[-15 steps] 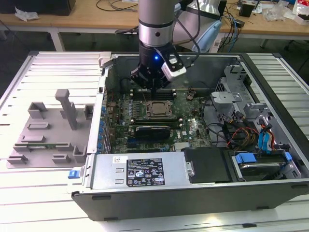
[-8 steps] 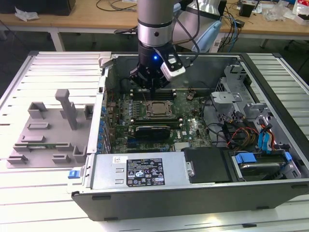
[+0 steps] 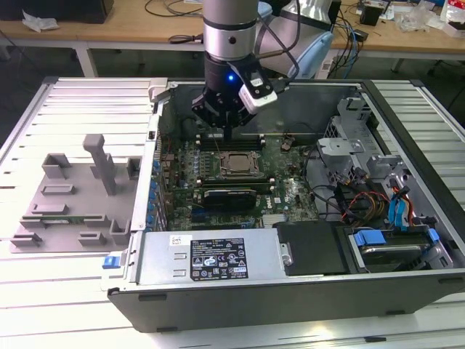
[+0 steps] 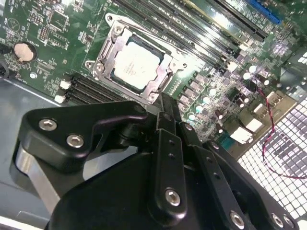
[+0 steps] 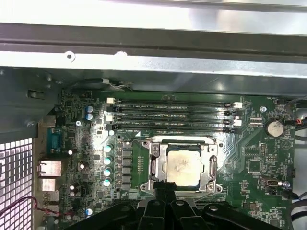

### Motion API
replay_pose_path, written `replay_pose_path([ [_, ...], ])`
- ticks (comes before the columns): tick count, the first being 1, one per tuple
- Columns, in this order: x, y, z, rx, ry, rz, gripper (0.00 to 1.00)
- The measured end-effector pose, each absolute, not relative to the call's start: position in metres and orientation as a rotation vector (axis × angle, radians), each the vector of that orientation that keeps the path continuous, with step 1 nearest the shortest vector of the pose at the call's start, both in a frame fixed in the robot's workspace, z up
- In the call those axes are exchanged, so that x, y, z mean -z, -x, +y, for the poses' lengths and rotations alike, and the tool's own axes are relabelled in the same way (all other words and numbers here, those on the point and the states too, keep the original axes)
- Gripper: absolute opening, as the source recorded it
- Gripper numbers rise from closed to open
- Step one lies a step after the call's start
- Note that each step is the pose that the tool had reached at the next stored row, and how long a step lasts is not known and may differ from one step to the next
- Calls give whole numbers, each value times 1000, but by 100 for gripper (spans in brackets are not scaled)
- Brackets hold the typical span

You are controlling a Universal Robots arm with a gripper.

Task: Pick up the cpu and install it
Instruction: 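Install the first cpu locking lever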

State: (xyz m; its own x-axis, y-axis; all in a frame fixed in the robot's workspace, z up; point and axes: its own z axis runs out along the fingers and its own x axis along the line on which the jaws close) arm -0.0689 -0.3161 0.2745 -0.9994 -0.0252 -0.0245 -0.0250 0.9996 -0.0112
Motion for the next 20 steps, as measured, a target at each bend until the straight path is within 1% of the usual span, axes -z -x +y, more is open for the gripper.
replay_pose_path([
  [16,-274,105,-316,17,39,3113,11],
  [19,-273,111,-316,-11,39,3113,11],
  [20,-273,112,-316,-36,39,3113,11],
])
